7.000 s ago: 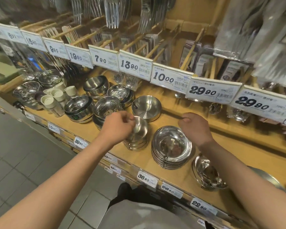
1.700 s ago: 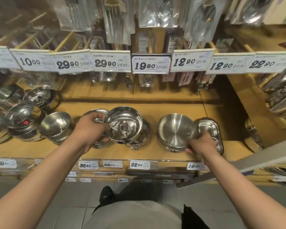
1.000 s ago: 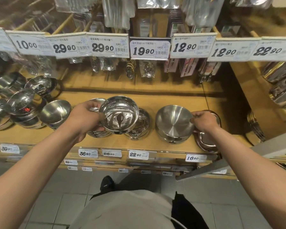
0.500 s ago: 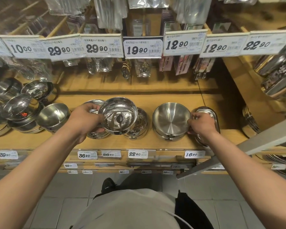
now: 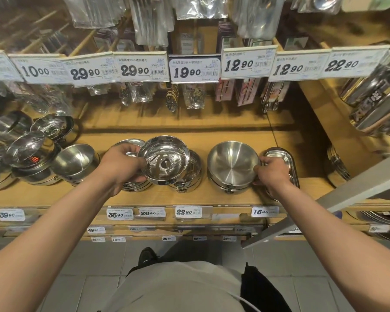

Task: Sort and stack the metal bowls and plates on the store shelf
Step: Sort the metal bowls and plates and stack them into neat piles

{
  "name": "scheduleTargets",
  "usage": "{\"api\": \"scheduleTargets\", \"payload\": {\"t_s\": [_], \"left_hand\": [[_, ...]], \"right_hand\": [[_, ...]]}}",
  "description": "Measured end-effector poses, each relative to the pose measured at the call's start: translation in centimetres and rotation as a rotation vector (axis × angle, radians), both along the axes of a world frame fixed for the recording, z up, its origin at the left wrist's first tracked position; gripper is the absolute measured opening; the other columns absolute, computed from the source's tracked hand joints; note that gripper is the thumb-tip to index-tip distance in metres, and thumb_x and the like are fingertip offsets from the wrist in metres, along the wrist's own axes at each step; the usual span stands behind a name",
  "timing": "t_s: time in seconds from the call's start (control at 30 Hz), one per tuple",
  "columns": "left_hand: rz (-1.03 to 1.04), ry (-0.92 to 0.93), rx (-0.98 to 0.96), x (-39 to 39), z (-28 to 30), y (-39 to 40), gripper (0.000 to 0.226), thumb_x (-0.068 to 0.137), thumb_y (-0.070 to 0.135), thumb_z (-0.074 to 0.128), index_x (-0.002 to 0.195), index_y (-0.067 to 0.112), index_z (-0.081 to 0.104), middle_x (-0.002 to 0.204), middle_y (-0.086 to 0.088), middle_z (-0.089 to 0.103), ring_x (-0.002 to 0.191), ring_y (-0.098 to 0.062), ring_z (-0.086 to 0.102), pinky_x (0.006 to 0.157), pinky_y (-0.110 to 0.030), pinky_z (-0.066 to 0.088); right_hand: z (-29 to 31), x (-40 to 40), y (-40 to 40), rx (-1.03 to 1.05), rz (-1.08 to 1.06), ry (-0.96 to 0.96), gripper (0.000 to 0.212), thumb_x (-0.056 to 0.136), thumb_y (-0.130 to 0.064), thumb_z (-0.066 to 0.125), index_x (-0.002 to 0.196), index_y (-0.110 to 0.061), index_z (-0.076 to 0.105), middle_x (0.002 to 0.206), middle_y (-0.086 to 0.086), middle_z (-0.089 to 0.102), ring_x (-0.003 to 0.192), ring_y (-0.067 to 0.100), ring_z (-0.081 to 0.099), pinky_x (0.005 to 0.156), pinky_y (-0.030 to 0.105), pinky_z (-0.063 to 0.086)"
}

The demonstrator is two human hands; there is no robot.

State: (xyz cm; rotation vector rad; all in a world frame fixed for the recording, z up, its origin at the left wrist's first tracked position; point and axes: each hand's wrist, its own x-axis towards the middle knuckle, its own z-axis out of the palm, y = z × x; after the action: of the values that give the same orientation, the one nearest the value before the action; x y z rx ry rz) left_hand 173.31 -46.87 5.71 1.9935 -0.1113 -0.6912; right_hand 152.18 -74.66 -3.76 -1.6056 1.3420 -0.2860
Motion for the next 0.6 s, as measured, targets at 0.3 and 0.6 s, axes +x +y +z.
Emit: {"api": "scheduleTargets", "payload": {"t_s": [0.3, 0.6], "left_hand": [[0.012, 0.023, -0.028, 0.3, 0.0, 0.0, 0.024, 0.086, -0.008, 0.066, 0.100, 0.011, 0.064, 0.077, -0.013, 0.072, 0.049, -0.016, 0.069, 0.043, -0.023, 0.055], [-0.068, 0.078, -0.054, 0.4, 1.6, -2.5, 0.027, 0.085, -0.011, 0.064, 0.106, 0.006, 0.063, 0.082, -0.019, 0.071, 0.056, -0.023, 0.066, 0.039, -0.022, 0.052]], "right_hand": [[1.7, -0.2, 0.7, -0.158, 0.128, 0.212, 0.050, 0.092, -0.021, 0.067, 0.138, -0.008, 0.057, 0.109, 0.013, 0.070, 0.095, 0.032, 0.070, 0.085, 0.046, 0.060], [9.0, 6.7, 6.3, 0.076, 0.387, -0.187, 0.049, 0.092, -0.041, 0.068, 0.137, -0.022, 0.060, 0.126, 0.004, 0.062, 0.107, 0.023, 0.065, 0.080, 0.036, 0.061]]}}
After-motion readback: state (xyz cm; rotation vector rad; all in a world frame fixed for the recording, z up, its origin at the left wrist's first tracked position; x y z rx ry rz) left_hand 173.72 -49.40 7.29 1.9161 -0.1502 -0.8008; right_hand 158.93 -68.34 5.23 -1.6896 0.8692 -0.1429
